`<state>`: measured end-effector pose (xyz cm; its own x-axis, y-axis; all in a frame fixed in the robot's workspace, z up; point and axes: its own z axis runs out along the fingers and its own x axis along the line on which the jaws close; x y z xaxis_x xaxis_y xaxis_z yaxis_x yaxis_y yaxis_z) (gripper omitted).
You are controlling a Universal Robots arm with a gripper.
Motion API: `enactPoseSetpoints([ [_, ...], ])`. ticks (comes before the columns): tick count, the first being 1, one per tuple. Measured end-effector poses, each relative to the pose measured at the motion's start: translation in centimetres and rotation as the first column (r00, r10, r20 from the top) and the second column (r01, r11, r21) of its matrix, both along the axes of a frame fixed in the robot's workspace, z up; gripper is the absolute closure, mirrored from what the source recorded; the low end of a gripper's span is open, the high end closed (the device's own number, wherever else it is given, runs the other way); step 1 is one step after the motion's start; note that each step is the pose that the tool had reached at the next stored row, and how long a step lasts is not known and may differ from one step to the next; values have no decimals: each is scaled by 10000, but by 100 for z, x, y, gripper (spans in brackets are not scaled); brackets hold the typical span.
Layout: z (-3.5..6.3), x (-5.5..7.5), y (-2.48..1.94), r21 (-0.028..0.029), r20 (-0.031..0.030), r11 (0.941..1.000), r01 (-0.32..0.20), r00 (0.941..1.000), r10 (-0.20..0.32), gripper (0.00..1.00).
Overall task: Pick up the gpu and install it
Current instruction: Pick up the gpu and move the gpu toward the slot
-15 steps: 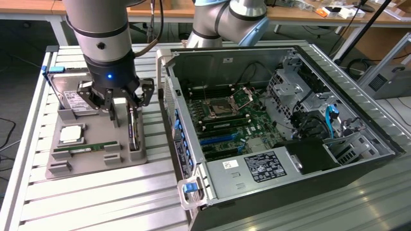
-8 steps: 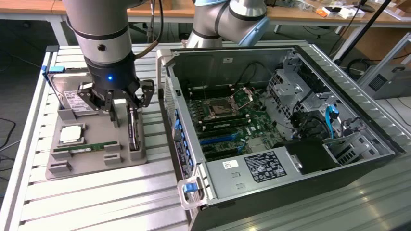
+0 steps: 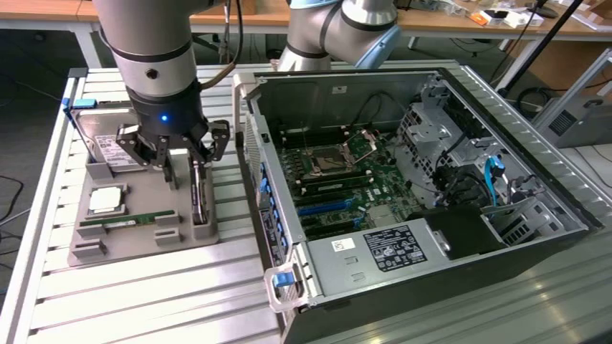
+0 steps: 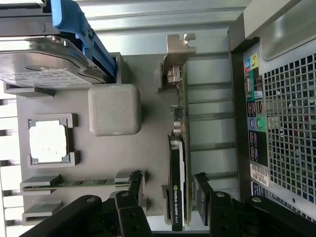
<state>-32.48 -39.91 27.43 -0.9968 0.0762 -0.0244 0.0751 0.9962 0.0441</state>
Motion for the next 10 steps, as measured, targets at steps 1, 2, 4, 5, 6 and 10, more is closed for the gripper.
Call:
enactPoseSetpoints([
  [1,-5,0,0,1,1,10000,0,10000,0,46],
  [2,-9,0,0,0,1,10000,0,10000,0,46],
  [4,-18,0,0,1,1,10000,0,10000,0,46],
  [5,-23,0,0,1,1,10000,0,10000,0,46],
  [6,-31,0,0,0,0,10000,0,10000,0,46],
  [10,-49,0,0,0,0,10000,0,10000,0,46],
])
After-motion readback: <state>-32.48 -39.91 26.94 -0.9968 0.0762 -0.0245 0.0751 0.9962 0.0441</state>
